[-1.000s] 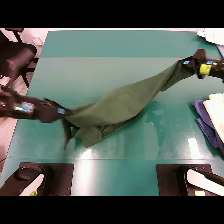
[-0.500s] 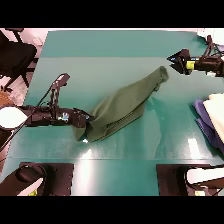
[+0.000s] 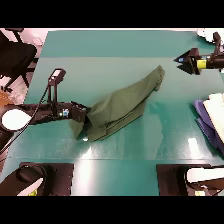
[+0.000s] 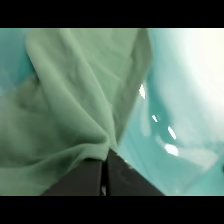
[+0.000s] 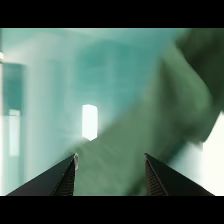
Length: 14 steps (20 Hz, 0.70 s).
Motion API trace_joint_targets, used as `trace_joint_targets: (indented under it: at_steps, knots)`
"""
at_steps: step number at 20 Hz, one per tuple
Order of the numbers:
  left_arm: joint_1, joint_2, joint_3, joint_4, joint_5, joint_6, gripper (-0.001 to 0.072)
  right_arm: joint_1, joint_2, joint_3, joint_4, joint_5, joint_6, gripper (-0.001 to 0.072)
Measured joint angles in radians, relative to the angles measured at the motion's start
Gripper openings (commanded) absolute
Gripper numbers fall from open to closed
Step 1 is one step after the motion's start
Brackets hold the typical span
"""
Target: Fold the shirts.
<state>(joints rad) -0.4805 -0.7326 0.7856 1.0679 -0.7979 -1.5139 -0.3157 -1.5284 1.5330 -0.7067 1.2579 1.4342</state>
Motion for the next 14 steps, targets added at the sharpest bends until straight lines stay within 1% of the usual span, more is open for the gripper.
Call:
trace_joint_targets:
  at_steps: [1, 2, 3, 4, 7, 10, 12, 14]
  knots:
    - [0.000, 0.000, 0.000, 0.008, 0.009, 0.000, 0.0023, -0.003, 0.047, -0.034, -0.041, 0.002, 0.014, 0.0486]
    - [-0.001, 0.000, 0.000, 0.014, 0.015, 0.001, 0.0109, -0.005, 0.101, -0.077, -0.076, 0.000, 0.027, 0.0486]
    - [-0.001, 0.000, 0.000, 0.021, 0.017, 0.004, 0.0514, -0.006, 0.150, -0.122, -0.100, -0.007, 0.037, 0.0486]
    - [-0.001, 0.000, 0.000, 0.023, 0.015, 0.004, 0.0720, -0.007, 0.202, -0.169, -0.123, -0.020, 0.046, 0.0486]
    - [-0.001, 0.000, 0.003, 0.031, -0.030, 0.000, 0.0713, -0.009, 0.339, -0.304, -0.154, -0.051, 0.058, 0.0486]
    - [0.027, 0.013, 0.025, 0.034, -0.115, -0.023, 0.0713, -0.010, 0.456, -0.418, -0.170, -0.067, 0.064, 0.0485]
    - [0.085, 0.048, 0.037, 0.048, -0.156, -0.057, 0.0713, -0.011, 0.526, -0.487, -0.178, -0.081, 0.067, 0.0485]
    - [0.176, 0.105, 0.043, 0.076, -0.196, -0.095, 0.0714, -0.011, 0.580, -0.543, -0.182, -0.092, 0.067, 0.0485]
